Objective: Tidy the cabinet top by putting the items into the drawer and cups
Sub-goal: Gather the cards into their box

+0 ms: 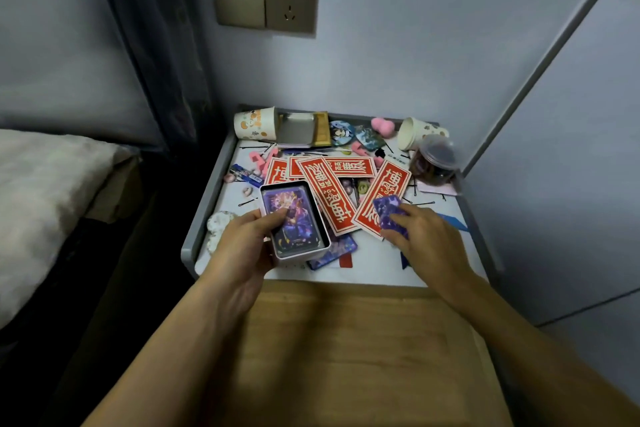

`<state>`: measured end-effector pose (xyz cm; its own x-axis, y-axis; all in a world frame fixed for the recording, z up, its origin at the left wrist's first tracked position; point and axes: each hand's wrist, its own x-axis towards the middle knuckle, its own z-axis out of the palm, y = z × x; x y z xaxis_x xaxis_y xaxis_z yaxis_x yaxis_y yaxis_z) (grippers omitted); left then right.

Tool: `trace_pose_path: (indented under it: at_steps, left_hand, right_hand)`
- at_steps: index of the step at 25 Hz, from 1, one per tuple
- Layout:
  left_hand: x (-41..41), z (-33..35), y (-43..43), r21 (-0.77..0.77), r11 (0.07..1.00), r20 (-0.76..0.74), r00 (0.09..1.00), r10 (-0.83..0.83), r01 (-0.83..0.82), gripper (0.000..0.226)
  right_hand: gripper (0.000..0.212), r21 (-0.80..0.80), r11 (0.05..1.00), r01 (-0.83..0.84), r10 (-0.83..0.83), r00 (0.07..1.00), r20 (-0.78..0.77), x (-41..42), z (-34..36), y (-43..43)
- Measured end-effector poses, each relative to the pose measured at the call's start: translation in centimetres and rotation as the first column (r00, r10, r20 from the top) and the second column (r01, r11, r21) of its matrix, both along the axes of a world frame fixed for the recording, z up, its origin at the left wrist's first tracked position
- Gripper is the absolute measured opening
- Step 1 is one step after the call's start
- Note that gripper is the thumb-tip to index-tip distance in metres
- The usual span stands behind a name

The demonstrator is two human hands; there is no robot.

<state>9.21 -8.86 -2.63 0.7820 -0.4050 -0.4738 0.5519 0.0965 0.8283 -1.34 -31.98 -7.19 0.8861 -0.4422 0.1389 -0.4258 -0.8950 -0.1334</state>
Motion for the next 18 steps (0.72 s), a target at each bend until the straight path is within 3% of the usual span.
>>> trace_pose_path:
  at_steps: [3,6,12,16,18]
  left_hand:
    - [-0.3,0.1,-0.4,0.011,1.0,0.006,1.0,-0.02,0.02,0.022]
    - [-0.3,-0.1,-0.6,0.007,0.999,-0.009,0.999,-0.032,0.032,0.025]
    - [-0.1,-0.8,-0.7,0.02,0.999,-0.029,0.999,-0.045,0.045,0.033]
    - [-0.2,-1.0,-0.7,0.019,0.998,-0.028,0.998,-0.057,0.057,0.032]
    - [-0.5,-1.0,-0.8,0.012,0.997,-0.027,0.997,-0.07,0.07,0.03]
  right_hand:
    - [0.065,0.102,0.99,0.102,-0.104,0.994,0.014,0.7,0.3,-1.0]
    - [0.076,0.181,0.966,0.185,-0.171,0.981,-0.092,1.7,0.5,-2.0]
    - [0.072,0.28,0.94,0.193,-0.195,0.981,-0.02,2.8,1.1,-2.0]
    - [0.052,0.301,0.93,0.209,-0.244,0.966,0.081,1.8,3.9,-1.3]
    - [0.042,0.533,0.837,0.121,-0.268,0.941,0.207,1.2,5.8,-0.9]
